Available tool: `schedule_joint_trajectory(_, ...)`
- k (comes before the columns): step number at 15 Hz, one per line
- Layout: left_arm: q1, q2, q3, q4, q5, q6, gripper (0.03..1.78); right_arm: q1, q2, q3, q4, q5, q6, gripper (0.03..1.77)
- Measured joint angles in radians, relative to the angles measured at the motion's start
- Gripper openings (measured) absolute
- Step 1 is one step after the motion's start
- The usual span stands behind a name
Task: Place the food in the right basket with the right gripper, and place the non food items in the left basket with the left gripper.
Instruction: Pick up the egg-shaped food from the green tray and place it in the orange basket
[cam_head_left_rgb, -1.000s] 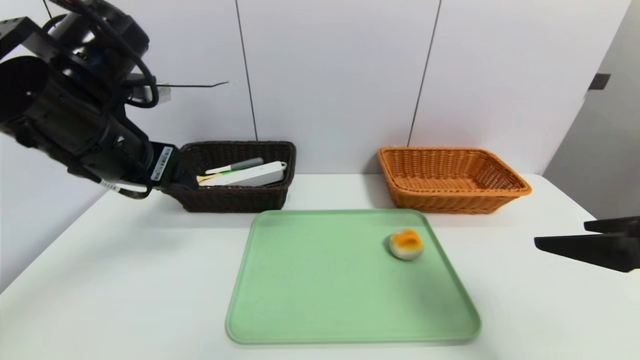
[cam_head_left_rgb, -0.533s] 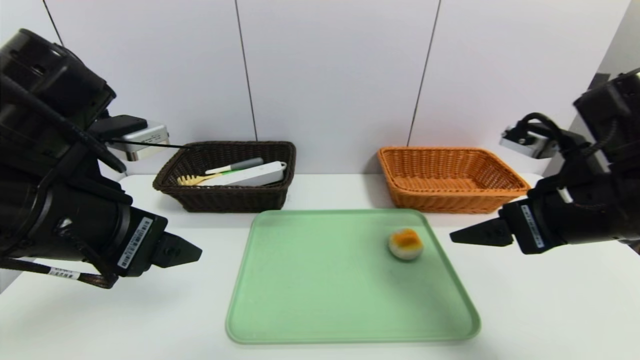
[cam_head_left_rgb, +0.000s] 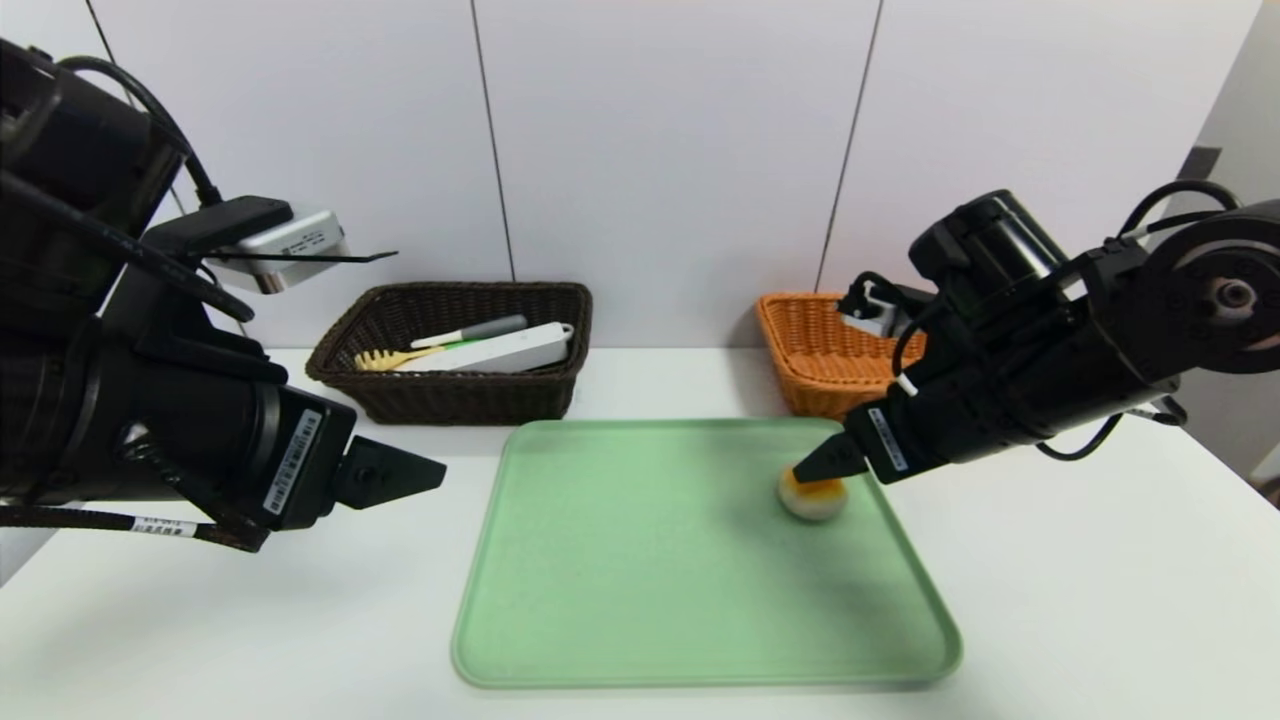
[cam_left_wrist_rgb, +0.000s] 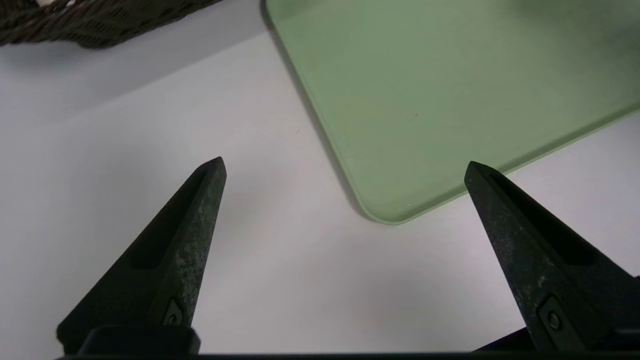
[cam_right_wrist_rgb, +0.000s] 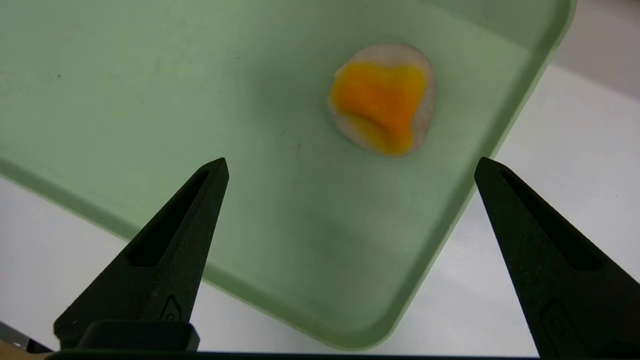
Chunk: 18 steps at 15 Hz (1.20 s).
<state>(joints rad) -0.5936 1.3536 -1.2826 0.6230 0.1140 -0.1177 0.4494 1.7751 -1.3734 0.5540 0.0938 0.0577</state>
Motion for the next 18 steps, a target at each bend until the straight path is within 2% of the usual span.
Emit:
schedule_joint_trajectory(2,0.0,-0.013,-0.002,-0.025,-0.077,0.048,1.69,0.0,0.045,-0.026,0.002,-0.035,0.008,1.7)
schedule_joint_trajectory(3,0.002,-0.021,-0.003,-0.028,-0.093,0.075,1.69,0.0,0.061,-0.036,0.004,-0.048,0.02,1.7)
schedule_joint_trajectory(9,0.004,-0.073,-0.057,-0.014,-0.096,0.134,1.69,-0.002,0.128,-0.055,0.004,-0.054,0.047,1.7)
schedule_joint_trajectory(10,0.005,-0.077,-0.058,-0.014,-0.096,0.134,1.69,0.0,0.132,-0.055,0.004,-0.054,0.047,1.62)
schedule_joint_trajectory(13,0.005,-0.083,-0.059,-0.014,-0.096,0.134,1.69,0.001,0.142,-0.053,0.004,-0.054,0.05,1.14)
schedule_joint_trajectory(16,0.006,-0.086,-0.055,-0.013,-0.095,0.134,1.69,0.001,0.148,-0.043,0.005,-0.052,0.051,0.81)
schedule_joint_trajectory(17,0.006,-0.086,-0.055,-0.013,-0.095,0.134,1.69,0.001,0.15,-0.041,0.006,-0.051,0.051,0.63)
schedule_joint_trajectory(18,0.006,-0.088,-0.053,-0.013,-0.096,0.134,1.69,0.001,0.151,-0.041,0.005,-0.051,0.053,0.07)
